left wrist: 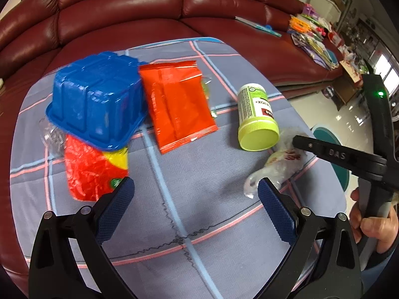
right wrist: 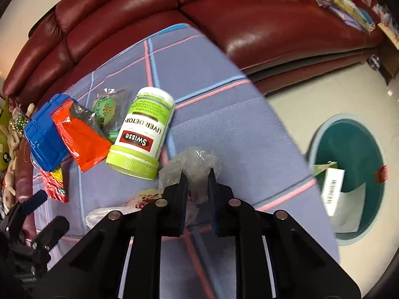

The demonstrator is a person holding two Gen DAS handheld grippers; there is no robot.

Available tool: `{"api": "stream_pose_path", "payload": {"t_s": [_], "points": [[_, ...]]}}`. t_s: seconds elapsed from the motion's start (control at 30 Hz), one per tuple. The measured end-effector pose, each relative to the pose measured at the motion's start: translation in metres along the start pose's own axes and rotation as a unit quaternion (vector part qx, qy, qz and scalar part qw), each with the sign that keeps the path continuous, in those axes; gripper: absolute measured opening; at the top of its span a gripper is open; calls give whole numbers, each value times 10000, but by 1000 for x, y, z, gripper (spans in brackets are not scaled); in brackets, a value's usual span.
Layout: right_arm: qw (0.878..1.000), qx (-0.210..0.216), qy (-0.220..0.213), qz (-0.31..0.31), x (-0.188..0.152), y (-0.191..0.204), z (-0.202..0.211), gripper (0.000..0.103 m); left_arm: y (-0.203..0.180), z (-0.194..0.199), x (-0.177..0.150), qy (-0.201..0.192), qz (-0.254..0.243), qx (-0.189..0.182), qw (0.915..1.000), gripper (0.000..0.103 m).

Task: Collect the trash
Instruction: 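Grasp the clear plastic bag with the right tool, then grasp the green-lidded Swisse bottle with the left tool while the right tool holds the bag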

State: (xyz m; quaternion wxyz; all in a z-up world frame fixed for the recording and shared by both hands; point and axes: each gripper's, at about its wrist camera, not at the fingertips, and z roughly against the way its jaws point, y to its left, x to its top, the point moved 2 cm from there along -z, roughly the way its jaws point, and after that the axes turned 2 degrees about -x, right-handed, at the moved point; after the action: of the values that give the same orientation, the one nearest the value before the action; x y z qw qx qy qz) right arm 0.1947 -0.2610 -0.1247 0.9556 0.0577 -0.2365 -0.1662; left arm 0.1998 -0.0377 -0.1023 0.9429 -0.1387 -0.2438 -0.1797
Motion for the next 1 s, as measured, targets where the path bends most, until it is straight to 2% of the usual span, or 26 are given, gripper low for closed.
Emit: {"api": "stream_pose_path", "payload": {"t_s": [0.23, 0.53, 0.67, 0.83, 0.93, 1.0], "points": [[9992, -367, -166, 8, -3, -39, 18, 14, -29, -7, 14, 10, -251, -119, 9996, 99], [9987, -381, -187, -276, -11, -84, 28, 14, -83, -32, 39, 151, -563, -347, 9977, 99], [9985, -408, -244, -274, -12, -95, 30, 15, -104, -52, 48, 256, -683, -260, 9970, 99], [9981, -369, -244, -436, -12, -115, 32, 15, -112, -71, 56, 339, -661, -125, 9972, 99], [9978, -336, -228, -517, -14, -127, 31, 15, -116, -81, 58, 386, -693, -30, 9968, 91], [9977, -311, -220, -560, -15, -132, 30, 15, -117, -86, 58, 449, -721, 25, 9964, 77]]}}
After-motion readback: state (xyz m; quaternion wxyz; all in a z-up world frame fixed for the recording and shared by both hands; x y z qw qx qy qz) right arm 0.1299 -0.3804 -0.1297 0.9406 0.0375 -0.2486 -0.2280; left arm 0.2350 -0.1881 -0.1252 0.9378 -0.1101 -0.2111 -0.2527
